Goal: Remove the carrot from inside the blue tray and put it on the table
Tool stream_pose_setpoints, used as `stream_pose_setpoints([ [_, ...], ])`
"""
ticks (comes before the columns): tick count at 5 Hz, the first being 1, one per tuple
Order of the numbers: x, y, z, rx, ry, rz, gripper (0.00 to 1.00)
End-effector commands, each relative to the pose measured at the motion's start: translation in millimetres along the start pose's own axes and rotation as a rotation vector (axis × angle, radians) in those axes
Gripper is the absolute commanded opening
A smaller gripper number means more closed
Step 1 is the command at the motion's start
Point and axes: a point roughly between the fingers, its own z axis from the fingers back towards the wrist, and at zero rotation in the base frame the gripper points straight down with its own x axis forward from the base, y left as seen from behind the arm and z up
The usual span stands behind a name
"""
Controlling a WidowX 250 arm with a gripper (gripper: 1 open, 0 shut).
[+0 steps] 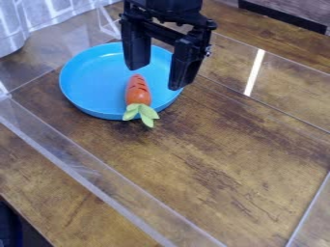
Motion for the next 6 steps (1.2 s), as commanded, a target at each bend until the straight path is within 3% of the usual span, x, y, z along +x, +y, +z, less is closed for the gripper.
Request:
stream_pose_setpoints([
  [1, 1.4, 2.8, -6.3, 0.002, 0.010, 0.003, 1.00],
  [6, 9.0, 30.9, -27.0, 0.020, 0.021, 0.023, 1.00],
])
